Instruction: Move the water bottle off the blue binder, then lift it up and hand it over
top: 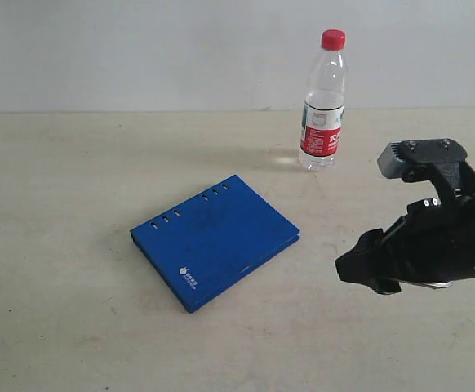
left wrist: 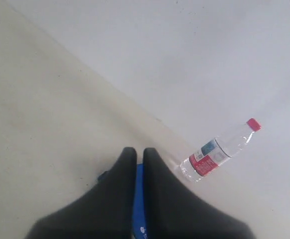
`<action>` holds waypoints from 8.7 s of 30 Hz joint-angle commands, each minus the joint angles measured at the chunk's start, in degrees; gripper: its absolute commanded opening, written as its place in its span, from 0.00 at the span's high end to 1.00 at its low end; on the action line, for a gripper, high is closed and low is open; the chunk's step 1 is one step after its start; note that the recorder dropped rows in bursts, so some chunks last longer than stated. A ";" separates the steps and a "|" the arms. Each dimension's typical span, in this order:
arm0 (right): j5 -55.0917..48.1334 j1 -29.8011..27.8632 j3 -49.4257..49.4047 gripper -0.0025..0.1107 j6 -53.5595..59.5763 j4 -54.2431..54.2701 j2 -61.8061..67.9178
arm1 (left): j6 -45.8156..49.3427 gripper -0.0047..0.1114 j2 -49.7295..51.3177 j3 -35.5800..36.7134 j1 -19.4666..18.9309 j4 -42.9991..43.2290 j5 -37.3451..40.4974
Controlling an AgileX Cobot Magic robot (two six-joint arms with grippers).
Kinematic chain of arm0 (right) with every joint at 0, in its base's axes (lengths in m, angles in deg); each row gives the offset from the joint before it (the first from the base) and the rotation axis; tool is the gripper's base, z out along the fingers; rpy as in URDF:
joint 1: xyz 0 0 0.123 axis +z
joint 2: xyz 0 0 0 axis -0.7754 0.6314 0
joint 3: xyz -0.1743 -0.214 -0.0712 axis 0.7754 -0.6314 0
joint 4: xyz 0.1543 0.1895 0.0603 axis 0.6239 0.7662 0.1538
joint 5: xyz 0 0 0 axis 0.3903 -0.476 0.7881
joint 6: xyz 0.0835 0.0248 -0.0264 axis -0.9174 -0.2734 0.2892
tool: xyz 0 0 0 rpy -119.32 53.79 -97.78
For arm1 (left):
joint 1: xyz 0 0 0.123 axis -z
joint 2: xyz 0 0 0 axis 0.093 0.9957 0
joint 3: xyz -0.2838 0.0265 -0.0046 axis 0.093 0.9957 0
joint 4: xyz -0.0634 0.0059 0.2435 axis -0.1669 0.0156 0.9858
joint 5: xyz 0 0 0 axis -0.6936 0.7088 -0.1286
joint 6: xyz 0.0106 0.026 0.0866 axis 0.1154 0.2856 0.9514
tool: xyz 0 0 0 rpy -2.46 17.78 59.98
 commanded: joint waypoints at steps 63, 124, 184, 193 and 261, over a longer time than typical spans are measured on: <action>-18.43 -0.06 25.41 0.44 22.59 30.71 37.74 | -22.77 0.51 109.49 -41.93 0.30 73.59 -54.83; -21.13 -6.06 30.03 0.98 19.44 0.38 37.22 | -36.80 0.75 121.15 -57.62 0.18 83.04 -42.06; -36.10 -6.20 30.03 0.73 18.85 10.52 37.02 | -50.90 0.44 123.78 -57.84 9.42 99.61 -62.68; -30.13 -6.20 30.03 0.78 18.71 10.37 37.02 | -46.91 0.44 123.78 -57.84 9.42 98.47 -67.26; -44.20 -6.28 30.03 0.98 37.60 15.48 37.02 | -35.39 0.87 127.15 -57.85 6.80 101.26 -81.96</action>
